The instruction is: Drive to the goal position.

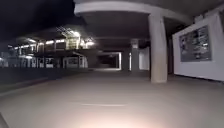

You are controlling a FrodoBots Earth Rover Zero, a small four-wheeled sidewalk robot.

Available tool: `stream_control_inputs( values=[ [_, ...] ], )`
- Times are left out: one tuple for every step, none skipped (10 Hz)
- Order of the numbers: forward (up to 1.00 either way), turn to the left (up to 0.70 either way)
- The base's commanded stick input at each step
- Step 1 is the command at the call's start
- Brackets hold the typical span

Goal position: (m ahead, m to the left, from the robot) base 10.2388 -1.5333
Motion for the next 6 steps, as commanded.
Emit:
stream_control_inputs(
  values=[
    [1.0,-0.04],
    [1.0,-0.04],
    [1.0,-0.04],
    [1.0,-0.04],
    [1.0,-0.04],
    [1.0,-0.04]
  ],
)
